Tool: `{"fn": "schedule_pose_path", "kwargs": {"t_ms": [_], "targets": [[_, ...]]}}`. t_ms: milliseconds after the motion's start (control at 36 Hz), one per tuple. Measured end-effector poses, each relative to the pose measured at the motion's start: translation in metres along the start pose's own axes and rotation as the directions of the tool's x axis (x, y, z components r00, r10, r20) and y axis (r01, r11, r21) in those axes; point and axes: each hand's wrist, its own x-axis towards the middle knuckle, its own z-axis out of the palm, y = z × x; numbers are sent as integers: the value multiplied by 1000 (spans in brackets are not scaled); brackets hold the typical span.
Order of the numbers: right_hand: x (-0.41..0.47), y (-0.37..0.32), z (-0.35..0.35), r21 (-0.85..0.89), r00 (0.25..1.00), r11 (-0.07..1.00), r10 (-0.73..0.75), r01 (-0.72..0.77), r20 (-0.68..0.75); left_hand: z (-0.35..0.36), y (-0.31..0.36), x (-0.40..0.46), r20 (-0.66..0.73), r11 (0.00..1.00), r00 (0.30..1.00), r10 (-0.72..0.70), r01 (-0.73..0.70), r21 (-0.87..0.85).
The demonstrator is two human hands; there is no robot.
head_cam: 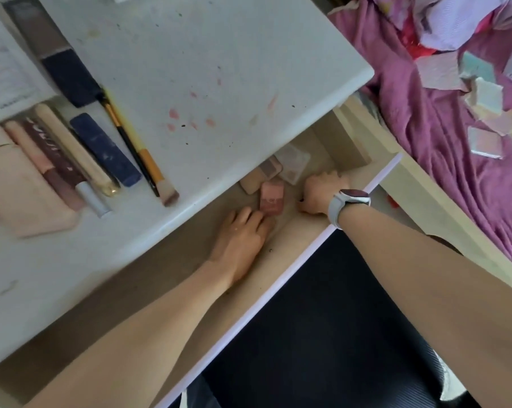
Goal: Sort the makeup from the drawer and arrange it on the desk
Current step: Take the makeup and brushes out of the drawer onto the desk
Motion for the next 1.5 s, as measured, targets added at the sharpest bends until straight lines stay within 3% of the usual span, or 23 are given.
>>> {"fn": "schedule_pose_path", "kwargs": {"t_ms": [83,167,250,333,472,556,722,917,1083,1222,1500], "targets": [[-12,4,-11,137,1000,990,-1,-4,29,-13,-1,-13,-40,998,998,-46,44,-35],[-31,10,-24,407,996,911,-84,70,15,-35,3,-30,-100,993,992,-81,73,-90],[-54,16,-34,739,987,658,-150,149,-65,-59,10,-48,-208,983,972,-105,69,-172],[-76,18,-45,926,983,342,-134,162,-123,-88,11,-60,-296,969,947,-124,51,-243],[-102,11,-74,981,984,-75,-10,178,-179,-138,-9,-66,-361,937,905,-226,100,-335],[-105,1,-93,973,990,-188,71,132,-121,-163,-35,-62,-348,923,886,-306,186,-336],[-91,-26,-123,972,987,-201,131,120,-95,-192,-102,-31,-328,935,891,-313,228,-273],[-67,-67,-165,952,955,216,159,215,-251,-201,-171,21,-235,982,954,-188,185,-35],[-42,-98,-187,896,929,402,224,189,-296,-202,-205,43,-135,984,975,-179,178,-18],[-23,-118,-202,911,927,348,214,221,-307,-205,-218,46,-150,979,968,-203,204,-9],[-14,-135,-213,879,902,394,216,269,-373,-208,-234,31,-132,992,990,-59,43,-121]]}}
